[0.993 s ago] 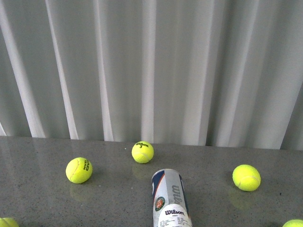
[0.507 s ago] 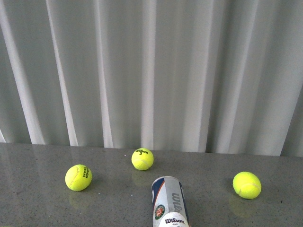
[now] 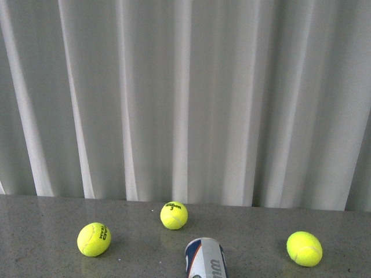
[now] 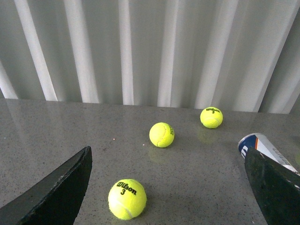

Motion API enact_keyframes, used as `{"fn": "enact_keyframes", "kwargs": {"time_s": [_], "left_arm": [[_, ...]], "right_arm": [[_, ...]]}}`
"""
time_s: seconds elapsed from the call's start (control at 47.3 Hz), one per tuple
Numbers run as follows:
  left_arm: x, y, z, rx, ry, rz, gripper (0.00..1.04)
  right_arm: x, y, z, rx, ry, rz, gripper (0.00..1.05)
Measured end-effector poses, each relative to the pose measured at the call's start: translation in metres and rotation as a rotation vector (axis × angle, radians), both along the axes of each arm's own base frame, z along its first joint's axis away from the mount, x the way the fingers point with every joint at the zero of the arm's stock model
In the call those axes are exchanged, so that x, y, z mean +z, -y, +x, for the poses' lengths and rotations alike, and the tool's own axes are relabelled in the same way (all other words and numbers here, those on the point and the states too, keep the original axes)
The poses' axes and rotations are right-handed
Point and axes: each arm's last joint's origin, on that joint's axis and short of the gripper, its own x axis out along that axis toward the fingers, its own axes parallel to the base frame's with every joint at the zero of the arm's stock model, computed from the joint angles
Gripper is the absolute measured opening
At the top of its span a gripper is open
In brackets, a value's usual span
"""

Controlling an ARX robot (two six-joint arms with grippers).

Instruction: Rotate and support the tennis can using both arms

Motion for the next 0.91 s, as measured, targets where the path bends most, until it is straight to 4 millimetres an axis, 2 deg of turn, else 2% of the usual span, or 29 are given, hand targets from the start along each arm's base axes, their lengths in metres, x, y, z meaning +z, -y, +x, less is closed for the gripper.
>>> {"fn": "enact_keyframes", "kwargs": {"time_s": [0.338, 0.38, 0.465, 0.528, 0.592, 0.655, 0.719, 0.803, 0.909], "left_arm": [[0.000, 0.000, 0.000, 0.000, 0.000, 0.000, 0.98], [0.000, 0.000, 0.000, 0.000, 0.000, 0.000, 0.98], [0.000, 0.000, 0.000, -0.001, 0.000, 0.000, 0.98], [0.000, 0.000, 0.000, 0.000, 0.000, 0.000, 0.98], [0.000, 0.000, 0.000, 0.000, 0.000, 0.000, 0.98], [0.000, 0.000, 0.000, 0.000, 0.000, 0.000, 0.98], [0.000, 0.000, 0.000, 0.000, 0.000, 0.000, 0.98], [0.000, 0.000, 0.000, 0.000, 0.001, 0.000, 0.98], [0.000, 0.000, 0.000, 0.000, 0.000, 0.000, 0.98]], "right_arm": [[-0.001, 0.000, 0.000, 0.002, -0.008, 0.001, 0.98], [-0.001, 0.000, 0.000, 0.041, -0.071, 0.018, 0.98], [0.000, 0.001, 0.003, 0.110, -0.319, 0.078, 0.98], [0.000, 0.002, 0.009, 0.131, -0.387, 0.104, 0.98], [0.005, 0.002, 0.021, 0.156, -0.434, 0.131, 0.98], [0.016, 0.001, 0.046, 0.182, -0.500, 0.155, 0.98], [0.023, -0.005, 0.078, 0.202, -0.571, 0.173, 0.98], [0.017, -0.020, 0.120, 0.269, -0.713, 0.209, 0.98], [0.007, -0.037, 0.152, 0.324, -0.826, 0.245, 0.98]]}}
